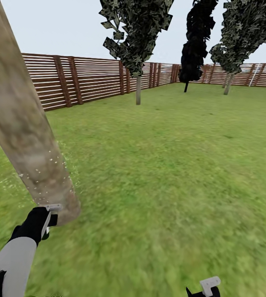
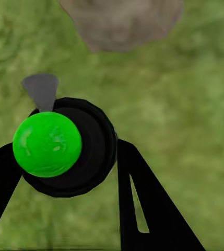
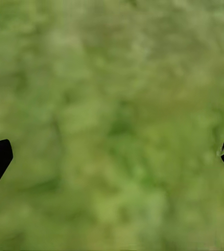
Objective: In the garden, pick up the pesticide atomizer on the floor and spray pesticide onto both trees until each tree trunk is fully covered.
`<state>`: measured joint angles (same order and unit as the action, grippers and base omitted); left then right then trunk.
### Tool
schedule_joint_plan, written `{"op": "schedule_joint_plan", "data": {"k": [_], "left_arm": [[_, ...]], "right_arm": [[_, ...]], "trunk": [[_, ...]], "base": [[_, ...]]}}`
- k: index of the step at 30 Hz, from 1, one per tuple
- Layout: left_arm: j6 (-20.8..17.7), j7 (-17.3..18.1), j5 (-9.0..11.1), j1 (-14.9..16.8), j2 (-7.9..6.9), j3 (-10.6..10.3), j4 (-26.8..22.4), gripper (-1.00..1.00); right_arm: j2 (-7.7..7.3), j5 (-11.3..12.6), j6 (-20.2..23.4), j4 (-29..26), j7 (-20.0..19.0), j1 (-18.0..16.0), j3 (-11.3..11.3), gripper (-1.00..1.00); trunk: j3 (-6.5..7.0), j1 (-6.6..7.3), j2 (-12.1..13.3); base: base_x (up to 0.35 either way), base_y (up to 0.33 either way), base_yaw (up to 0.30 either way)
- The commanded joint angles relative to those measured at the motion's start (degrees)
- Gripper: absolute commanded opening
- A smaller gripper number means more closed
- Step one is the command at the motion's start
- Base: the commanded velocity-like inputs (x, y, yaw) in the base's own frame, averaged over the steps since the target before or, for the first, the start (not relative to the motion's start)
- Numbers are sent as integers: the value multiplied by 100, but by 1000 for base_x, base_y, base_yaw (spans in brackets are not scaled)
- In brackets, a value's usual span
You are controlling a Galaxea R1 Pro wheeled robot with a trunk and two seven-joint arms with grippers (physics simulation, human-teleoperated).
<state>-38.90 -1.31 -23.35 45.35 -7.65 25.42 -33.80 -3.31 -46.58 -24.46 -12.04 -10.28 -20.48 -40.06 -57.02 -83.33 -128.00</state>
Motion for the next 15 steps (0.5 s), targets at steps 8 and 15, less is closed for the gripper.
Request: {"op": "schedule_joint_plan", "data": {"k": [8, 15], "left_arm": [[16, 59, 41, 0, 26, -11, 48, -100], [16, 61, 43, 0, 46, -41, 51, -100]], "right_arm": [[6, 0, 2, 0, -2, 0, 7, 100], [6, 0, 2, 0, -8, 0, 7, 100]], "trunk": [[0, 0, 0], [0, 0, 0]], "base": [[147, -247, 277], [223, -206, 85]]}}
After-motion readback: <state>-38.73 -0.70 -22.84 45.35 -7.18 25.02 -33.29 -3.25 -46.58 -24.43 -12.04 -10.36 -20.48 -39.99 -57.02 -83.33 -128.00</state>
